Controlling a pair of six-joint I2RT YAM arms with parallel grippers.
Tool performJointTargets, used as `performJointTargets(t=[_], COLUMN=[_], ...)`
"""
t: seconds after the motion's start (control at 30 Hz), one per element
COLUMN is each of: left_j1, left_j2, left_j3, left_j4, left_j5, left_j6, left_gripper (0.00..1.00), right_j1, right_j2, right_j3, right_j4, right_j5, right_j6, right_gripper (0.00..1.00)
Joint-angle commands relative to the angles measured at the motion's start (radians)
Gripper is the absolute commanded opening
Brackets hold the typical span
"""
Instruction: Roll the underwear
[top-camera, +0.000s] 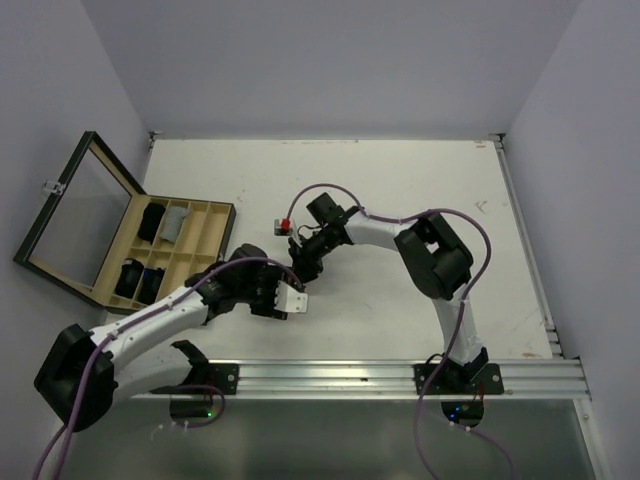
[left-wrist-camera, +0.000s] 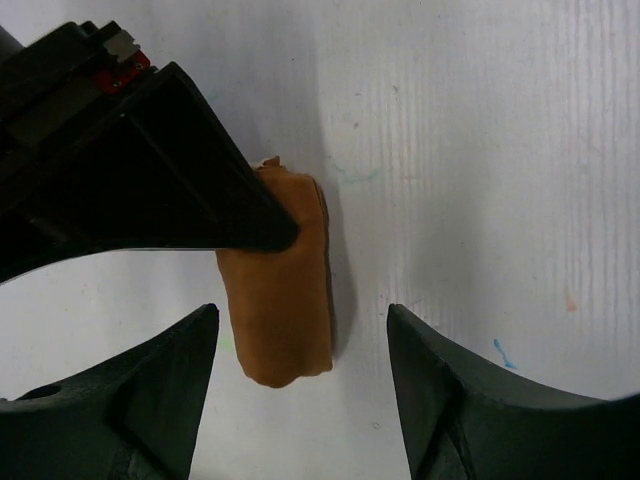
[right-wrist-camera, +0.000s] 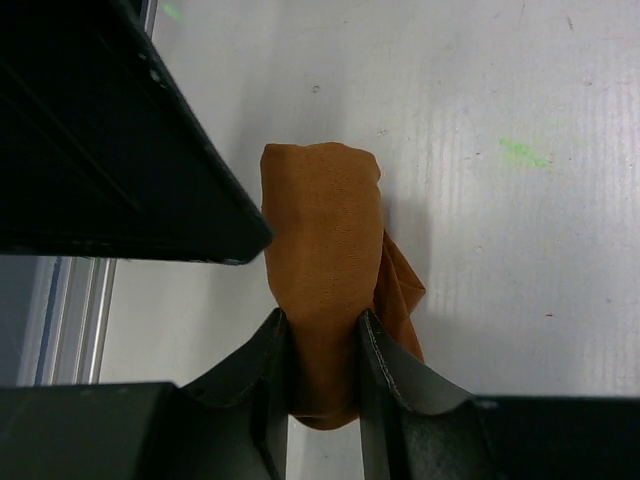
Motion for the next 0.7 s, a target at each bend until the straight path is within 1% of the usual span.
performJointTargets(t=[0.0, 0.2, 0.33, 0.43, 0.67], left_j1=[-0.024, -0.028, -0.032, -0.041, -0.052], left_j2=[0.071, 0.158, 0.197, 0.22, 0.269], left_j3=[-0.018, -0.029, -0.032, -0.029, -0.046], left_j4=[0.147, 0.219, 0.243, 0.24, 0.251], left_j5=[-0.102, -0.135, -0.129, -0.122, -0.127], left_j6=[-0.019, -0.034, -0.031, -0.031, -0.02], left_gripper=[0.7, 0.67, 0.66, 0.64, 0.61], right_j1=[0.012, 0.006, -0.011, -0.029, -0.038], right_j2=[0.1, 0.131, 0.2, 0.256, 0.304], right_j3=[-0.059, -0.045, 0.028, 0.065, 0.091], right_j4=[-0.169, -0.184, -0.262, -0.285, -0.308], right_j5=[0.138, 0.087, 0.017, -0.035, -0.054], right_j6=[-0.002, -0.007, -0.008, 0.018, 0.021], right_gripper=[0.0, 0.0, 0.0, 0.0, 0.0])
